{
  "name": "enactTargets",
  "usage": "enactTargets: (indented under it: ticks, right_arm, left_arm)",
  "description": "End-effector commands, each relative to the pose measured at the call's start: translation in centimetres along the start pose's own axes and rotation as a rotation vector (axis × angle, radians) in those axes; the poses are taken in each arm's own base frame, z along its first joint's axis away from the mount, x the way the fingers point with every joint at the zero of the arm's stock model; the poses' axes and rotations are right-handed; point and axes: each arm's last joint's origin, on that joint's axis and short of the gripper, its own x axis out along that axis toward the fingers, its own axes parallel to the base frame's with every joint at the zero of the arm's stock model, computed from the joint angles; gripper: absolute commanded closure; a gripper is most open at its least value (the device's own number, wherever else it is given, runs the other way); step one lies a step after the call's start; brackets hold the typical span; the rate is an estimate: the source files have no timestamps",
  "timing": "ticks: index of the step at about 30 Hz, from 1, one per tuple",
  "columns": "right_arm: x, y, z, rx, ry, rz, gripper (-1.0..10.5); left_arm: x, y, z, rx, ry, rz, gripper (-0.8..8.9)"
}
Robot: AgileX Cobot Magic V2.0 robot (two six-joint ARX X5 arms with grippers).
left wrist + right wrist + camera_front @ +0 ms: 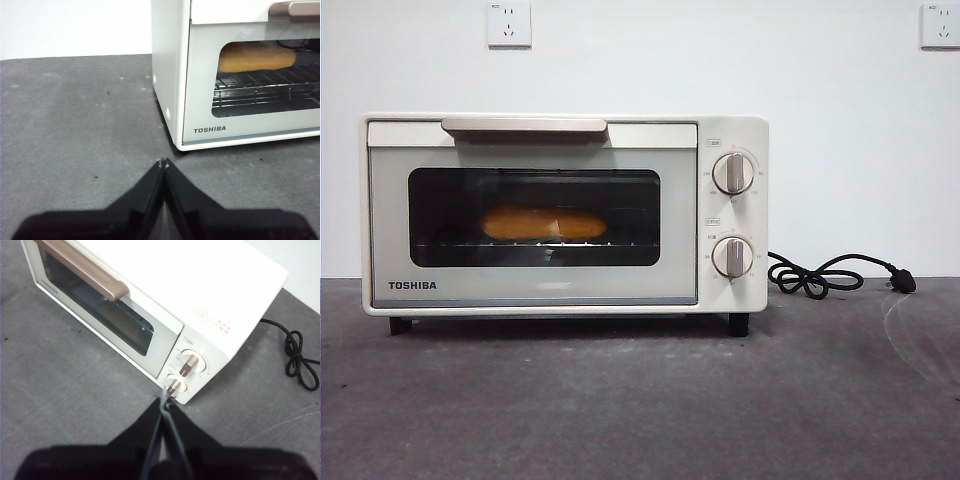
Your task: Take the corn from the table,put the corn in the oven
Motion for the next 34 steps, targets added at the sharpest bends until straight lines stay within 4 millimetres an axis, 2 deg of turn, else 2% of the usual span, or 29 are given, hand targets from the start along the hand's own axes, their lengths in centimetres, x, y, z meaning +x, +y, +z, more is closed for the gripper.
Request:
enactTargets:
  ticks: [1,23,34]
  right_arm:
    - [0.09,0.01,0.06,-0.001,-0.003,-0.004,9.5]
    - [0.09,0.01,0.06,-0.001,-0.003,-0.004,9.5]
    - [0.23,-0.55,-0.04,-0.073,0.010,-0.072,9.5]
  left_arm:
    - [0.08,-0.02,-0.19,-0.010,-0.002,-0.004,8.17]
    - [0.08,-0.02,-0.19,-0.011,-0.001,-0.004,8.17]
    - [0.09,-0.02,-0.21,-0.011,0.000,-0.004,8.17]
